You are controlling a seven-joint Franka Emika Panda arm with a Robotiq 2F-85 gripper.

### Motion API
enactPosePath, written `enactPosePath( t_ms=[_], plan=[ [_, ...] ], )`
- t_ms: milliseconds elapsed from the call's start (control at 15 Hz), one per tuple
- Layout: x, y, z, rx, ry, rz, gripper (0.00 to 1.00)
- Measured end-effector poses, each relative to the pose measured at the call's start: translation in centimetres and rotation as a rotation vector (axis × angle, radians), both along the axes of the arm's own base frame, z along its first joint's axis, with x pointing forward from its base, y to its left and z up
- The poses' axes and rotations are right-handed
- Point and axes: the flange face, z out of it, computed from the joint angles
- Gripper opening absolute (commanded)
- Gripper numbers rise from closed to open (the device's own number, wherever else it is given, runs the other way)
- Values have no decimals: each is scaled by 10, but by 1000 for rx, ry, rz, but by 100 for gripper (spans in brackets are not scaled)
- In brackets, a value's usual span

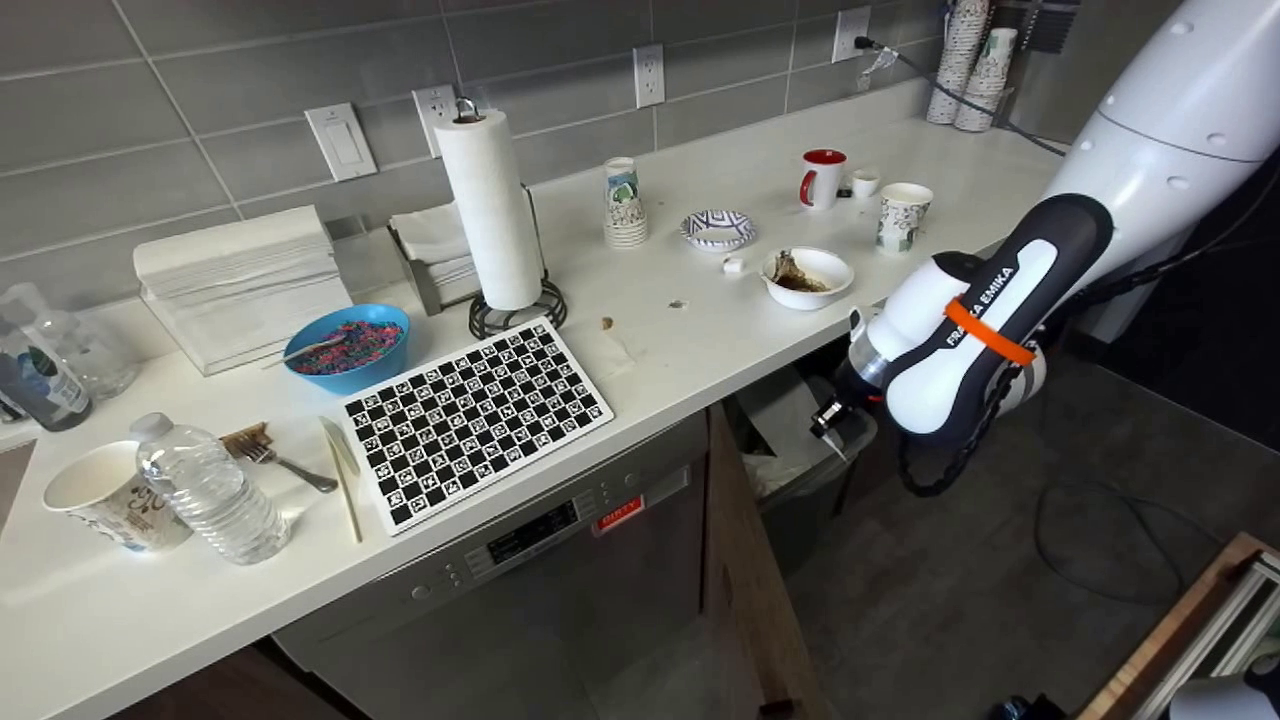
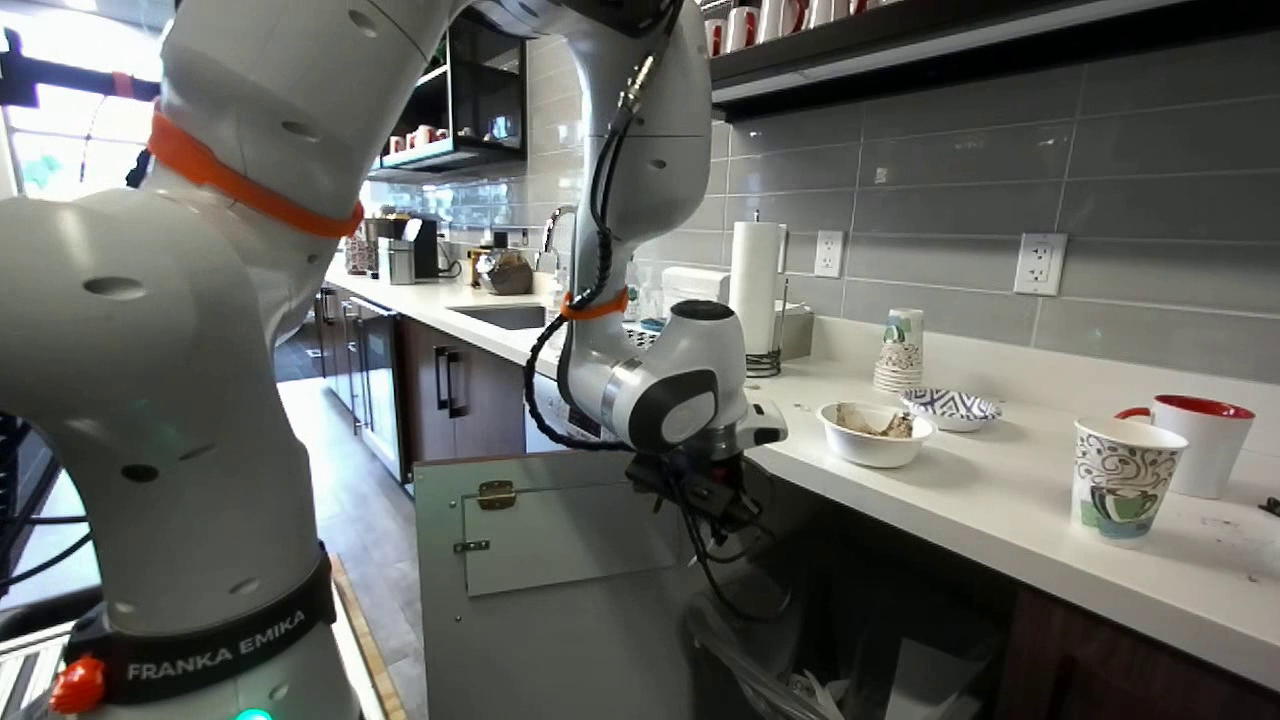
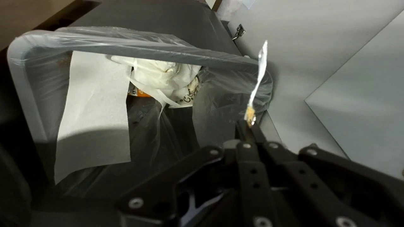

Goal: Throw away the small tissue

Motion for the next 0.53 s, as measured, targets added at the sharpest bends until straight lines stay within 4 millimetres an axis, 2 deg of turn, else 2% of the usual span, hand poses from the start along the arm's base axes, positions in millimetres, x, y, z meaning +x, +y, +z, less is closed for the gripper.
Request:
enactPosePath(
  t_ms=[133,533],
  plan=[
    [1,-3,-5,0,5,2,1],
    [2,-1,-2,-5,-1,10,0]
  ],
)
